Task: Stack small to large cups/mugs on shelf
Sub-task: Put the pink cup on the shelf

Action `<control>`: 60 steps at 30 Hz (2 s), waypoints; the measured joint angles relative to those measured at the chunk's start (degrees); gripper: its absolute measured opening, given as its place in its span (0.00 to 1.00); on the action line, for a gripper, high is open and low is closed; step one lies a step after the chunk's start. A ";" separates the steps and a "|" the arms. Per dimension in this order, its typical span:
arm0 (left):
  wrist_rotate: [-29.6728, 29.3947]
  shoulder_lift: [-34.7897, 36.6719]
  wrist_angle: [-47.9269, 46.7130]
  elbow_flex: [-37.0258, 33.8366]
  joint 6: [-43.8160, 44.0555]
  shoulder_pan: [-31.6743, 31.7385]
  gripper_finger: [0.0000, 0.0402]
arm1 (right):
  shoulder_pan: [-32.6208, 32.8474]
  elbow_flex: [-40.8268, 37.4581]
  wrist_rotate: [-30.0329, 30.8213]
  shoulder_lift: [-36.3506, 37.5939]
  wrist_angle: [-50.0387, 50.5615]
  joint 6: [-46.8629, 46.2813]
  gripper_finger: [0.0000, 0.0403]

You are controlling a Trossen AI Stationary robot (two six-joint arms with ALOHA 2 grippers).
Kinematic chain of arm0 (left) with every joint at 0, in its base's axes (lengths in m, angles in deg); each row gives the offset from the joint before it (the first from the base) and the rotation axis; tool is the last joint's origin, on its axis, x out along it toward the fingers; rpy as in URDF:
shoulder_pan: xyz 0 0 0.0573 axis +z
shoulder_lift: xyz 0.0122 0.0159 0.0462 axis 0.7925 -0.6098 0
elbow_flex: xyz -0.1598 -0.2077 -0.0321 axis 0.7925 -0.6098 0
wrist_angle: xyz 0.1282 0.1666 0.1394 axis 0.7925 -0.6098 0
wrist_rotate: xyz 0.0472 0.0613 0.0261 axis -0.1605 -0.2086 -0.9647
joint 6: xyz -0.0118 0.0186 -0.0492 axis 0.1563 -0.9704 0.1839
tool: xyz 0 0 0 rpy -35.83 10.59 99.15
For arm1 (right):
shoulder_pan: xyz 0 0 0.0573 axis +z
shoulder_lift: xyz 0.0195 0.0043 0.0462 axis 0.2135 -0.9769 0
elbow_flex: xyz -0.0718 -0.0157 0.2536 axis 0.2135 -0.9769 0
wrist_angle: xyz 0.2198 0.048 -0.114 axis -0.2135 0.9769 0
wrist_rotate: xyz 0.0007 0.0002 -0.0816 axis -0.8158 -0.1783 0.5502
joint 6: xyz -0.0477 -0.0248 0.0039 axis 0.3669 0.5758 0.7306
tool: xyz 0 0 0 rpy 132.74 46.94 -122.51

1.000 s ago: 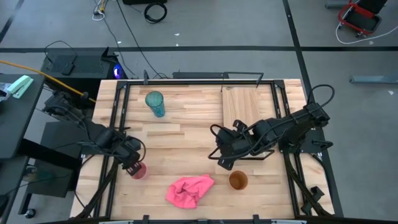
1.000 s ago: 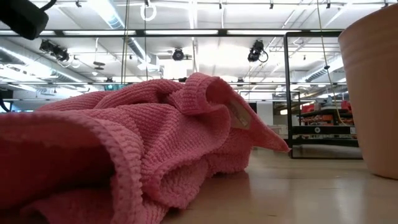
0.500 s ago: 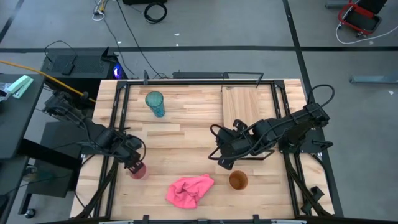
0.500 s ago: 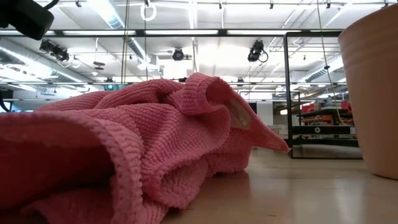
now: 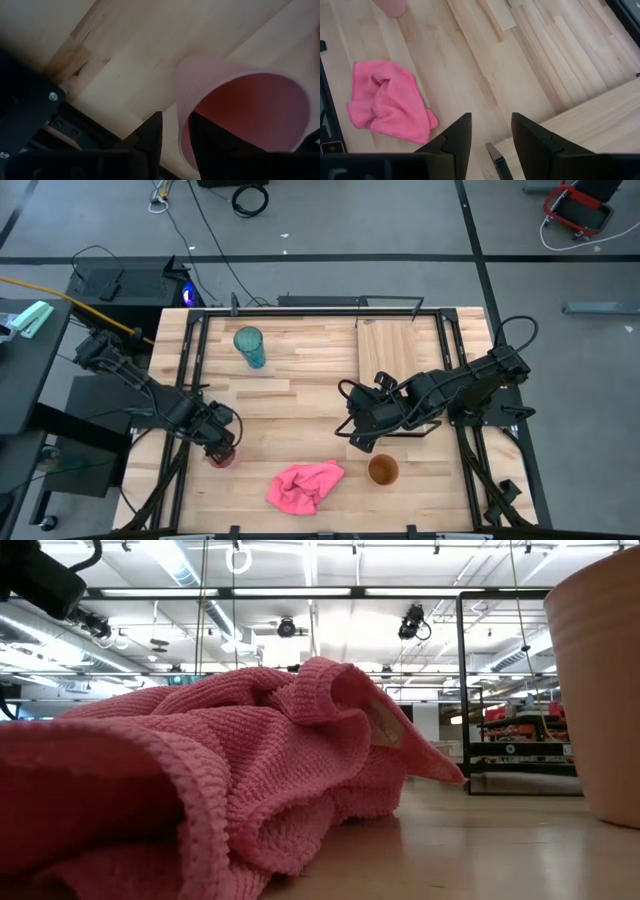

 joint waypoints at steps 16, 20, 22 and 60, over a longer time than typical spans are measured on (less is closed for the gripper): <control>0.55 -2.14 3.59 0.03 1.97 0.00 0.03 | 0.00 0.00 -0.02 0.00 0.04 0.38 0.36; 0.84 -2.13 3.45 0.68 1.28 0.93 0.03 | 0.00 0.00 -0.02 0.00 0.07 0.55 0.36; 1.05 -2.13 3.45 2.39 -1.10 2.05 0.02 | 0.00 0.00 -0.02 0.00 0.08 0.57 0.36; 3.37 -52.96 -10.81 71.28 -64.49 46.50 0.02 | -20.40 -5.94 -4.29 15.63 15.46 2.02 0.36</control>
